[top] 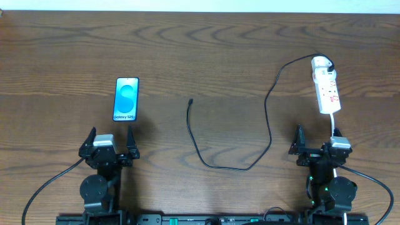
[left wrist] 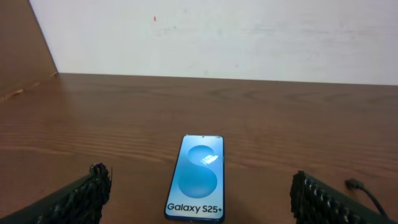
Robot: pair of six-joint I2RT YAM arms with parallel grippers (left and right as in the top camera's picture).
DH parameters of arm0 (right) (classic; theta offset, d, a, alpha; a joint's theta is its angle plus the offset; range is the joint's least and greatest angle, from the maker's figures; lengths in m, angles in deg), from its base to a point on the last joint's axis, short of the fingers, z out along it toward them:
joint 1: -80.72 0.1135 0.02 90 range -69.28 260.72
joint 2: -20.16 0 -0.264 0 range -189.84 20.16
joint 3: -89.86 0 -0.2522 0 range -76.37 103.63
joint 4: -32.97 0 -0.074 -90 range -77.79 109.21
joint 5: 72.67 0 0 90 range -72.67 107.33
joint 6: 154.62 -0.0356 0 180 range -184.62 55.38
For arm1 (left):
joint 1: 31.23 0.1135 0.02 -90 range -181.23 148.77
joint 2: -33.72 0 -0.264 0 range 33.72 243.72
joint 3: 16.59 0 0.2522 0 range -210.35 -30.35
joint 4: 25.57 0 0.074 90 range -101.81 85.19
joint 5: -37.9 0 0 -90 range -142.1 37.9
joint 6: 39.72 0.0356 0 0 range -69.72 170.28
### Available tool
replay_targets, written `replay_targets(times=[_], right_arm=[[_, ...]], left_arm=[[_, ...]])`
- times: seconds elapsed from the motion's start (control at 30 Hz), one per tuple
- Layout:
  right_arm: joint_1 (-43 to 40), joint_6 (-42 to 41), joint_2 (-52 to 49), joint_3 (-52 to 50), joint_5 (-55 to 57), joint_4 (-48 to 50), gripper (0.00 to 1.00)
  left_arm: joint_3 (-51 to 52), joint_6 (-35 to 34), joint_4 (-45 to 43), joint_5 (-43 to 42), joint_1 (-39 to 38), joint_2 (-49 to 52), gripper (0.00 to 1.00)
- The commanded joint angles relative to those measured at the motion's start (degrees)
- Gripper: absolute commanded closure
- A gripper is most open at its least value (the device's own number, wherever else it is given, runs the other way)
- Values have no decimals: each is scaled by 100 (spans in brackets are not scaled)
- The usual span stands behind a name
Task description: Plug charger to phone and switch on socket
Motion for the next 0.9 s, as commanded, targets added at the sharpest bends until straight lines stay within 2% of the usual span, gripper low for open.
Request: replay_targets(times=[0.0, 0.23, 0.5, 0.87], right_arm=[[35, -55, 33, -11, 39, -20, 1], [35, -55, 33, -11, 42, -17, 1], [35, -55, 33, -11, 39, -17, 1], [35, -55, 33, -11, 42, -20, 1]], left_arm=[[-116, 90, -4, -155, -28, 168, 6], [-352, 87, -291, -273, -28, 890, 6], [-1150, 87, -280, -409, -28, 2186, 6], [-3228, 81, 750, -1038, -31, 4393, 6]])
